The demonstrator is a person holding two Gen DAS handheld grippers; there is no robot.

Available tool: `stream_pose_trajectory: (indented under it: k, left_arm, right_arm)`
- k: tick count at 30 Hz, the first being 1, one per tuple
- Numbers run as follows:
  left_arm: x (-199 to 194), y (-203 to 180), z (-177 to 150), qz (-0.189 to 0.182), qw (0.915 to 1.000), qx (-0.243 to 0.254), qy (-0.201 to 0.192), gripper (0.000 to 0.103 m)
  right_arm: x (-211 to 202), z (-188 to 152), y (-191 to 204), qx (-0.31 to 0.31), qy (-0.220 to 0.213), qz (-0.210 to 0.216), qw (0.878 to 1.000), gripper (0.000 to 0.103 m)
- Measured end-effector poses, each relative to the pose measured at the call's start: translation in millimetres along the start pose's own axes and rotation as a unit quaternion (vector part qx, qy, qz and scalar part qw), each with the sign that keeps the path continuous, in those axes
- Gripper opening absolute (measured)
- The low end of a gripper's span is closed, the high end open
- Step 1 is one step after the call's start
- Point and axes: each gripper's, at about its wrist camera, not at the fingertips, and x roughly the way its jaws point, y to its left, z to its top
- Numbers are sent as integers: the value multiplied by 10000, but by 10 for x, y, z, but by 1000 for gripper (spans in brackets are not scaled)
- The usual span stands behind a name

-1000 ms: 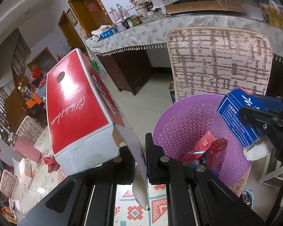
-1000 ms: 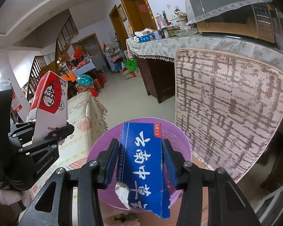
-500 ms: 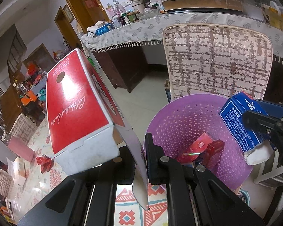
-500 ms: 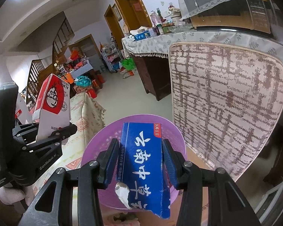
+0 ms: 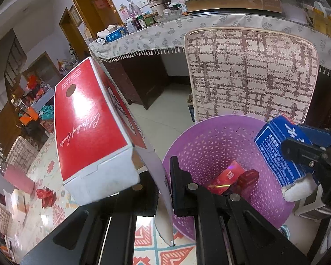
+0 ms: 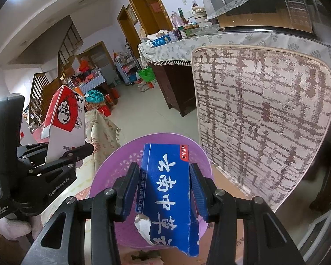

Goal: Collect trash
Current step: 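Open both tools over the basket to drop the KFC box and blue box, then raise both open tools out of the basket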

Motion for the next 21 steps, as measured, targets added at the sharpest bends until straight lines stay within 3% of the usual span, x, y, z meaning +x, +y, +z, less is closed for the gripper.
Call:
stream_pose_trajectory:
  k: [10,11,13,14,15,21]
  left_arm:
    - [11,-23,25,-185,9998,-22,-65,9]
    - [3,-30,23,-249,9997,0,-89,14]
    - [-6,-52,18,-279,9995,51,-124,37]
    - [-19,-62,15,-273,9995,68,-157,63]
    - [-53,-67,7,-230,9994,79,-252,75]
    - [-293,-62,-46,-91,9980,140,-608,75]
  right_arm:
    - [87,4,-82,163,68,51,9998,52]
    - [97,8,-82,169,71,54,9998,52]
    - [98,0,-82,208,60,62,9997,53]
    - [96,0,-82,228,63,73,9997,56]
    - [93,-4,-84,247,57,77,9996,58]
    - [12,-18,-118,356,-10,45,9994,60]
